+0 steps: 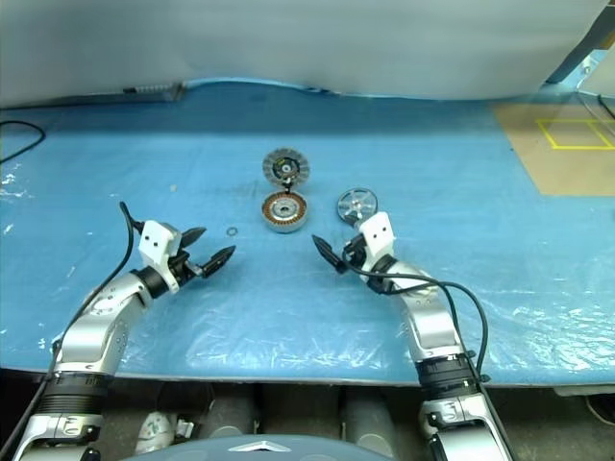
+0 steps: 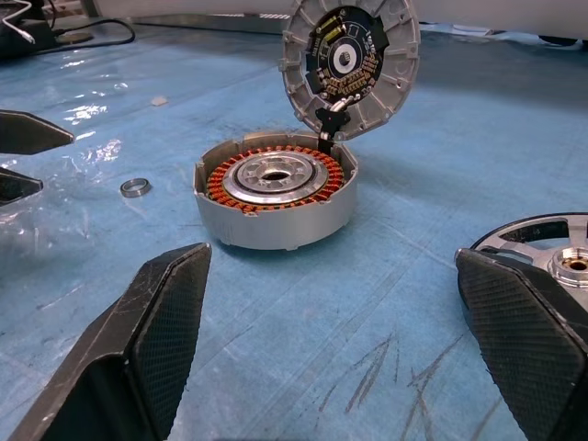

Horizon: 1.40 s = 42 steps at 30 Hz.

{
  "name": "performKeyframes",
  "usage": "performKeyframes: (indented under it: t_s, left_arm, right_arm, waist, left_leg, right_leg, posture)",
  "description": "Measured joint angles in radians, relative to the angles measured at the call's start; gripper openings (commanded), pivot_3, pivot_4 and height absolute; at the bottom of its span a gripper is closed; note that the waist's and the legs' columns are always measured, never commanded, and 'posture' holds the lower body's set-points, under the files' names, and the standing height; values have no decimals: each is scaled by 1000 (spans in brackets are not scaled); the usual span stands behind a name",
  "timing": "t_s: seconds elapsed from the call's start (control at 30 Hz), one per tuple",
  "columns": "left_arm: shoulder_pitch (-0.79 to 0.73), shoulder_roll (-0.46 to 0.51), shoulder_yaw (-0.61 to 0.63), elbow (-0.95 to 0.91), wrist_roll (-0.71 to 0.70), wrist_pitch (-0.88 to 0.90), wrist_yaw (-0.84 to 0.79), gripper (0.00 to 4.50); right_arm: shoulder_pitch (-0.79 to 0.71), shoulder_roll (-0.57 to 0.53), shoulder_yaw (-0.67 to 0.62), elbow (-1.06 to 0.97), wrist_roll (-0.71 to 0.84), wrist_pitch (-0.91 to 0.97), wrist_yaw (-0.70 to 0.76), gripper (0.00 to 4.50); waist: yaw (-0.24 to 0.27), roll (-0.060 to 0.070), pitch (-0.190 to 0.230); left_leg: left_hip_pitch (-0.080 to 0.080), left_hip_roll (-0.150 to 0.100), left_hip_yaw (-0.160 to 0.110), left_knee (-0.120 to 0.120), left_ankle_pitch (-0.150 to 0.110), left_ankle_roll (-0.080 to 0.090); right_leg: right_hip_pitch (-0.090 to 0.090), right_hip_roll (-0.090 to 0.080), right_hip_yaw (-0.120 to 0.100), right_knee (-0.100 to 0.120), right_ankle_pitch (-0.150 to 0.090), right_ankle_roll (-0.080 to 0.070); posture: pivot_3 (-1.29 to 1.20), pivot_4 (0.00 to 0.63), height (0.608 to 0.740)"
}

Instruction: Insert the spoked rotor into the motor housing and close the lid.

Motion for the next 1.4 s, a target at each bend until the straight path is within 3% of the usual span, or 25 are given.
performKeyframes:
  t_s: [1.07, 1.4]
  left_arm:
    - [-5, -4, -3, 34, 12, -25, -5, 4500]
    - [-4, -8, -8, 23, 12, -15, 2, 4500]
  right_arm:
    - [-17, -6, 18, 25, -19, -11, 8, 4487]
    - [-256, -48, 136, 33, -94, 119, 75, 4487]
  waist:
    - [0, 0, 0]
    - [-3, 0, 0]
  left_leg:
    - [0, 0, 0, 0, 0, 0]
    - [0, 0, 0, 1, 0, 0]
  right_leg:
    - [0, 0, 0, 0, 0, 0]
    - [0, 0, 0, 2, 0, 0]
  posture:
    - [0, 150, 740]
    - [0, 150, 740]
